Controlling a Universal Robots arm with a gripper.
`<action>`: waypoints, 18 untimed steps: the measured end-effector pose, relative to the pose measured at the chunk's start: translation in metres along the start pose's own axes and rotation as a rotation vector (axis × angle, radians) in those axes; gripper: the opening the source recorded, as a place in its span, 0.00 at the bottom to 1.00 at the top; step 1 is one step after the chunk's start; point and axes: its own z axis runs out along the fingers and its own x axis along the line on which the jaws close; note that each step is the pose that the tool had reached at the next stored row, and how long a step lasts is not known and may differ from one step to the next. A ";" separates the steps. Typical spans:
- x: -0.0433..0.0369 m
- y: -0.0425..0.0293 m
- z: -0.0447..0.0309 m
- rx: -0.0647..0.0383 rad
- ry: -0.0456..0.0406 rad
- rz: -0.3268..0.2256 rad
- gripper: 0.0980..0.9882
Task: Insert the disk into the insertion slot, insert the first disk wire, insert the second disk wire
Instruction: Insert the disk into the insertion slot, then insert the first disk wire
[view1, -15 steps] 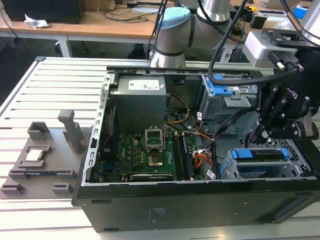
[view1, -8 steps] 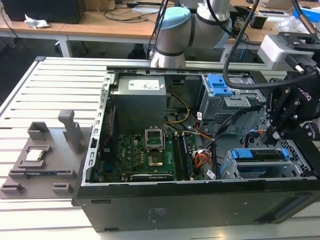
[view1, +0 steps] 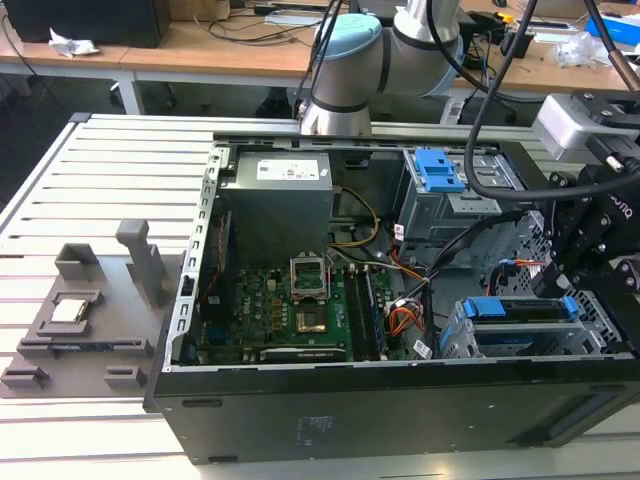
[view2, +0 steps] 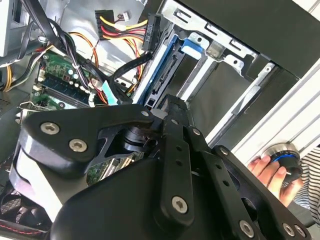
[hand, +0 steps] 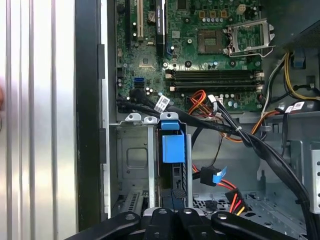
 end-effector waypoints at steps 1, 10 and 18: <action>0.0000 0.0000 0.0000 0.000 0.0000 0.000 0.01; 0.0000 -0.0002 0.0002 0.000 -0.0003 0.000 0.01; 0.0000 -0.0003 0.0001 0.000 -0.0002 0.000 0.22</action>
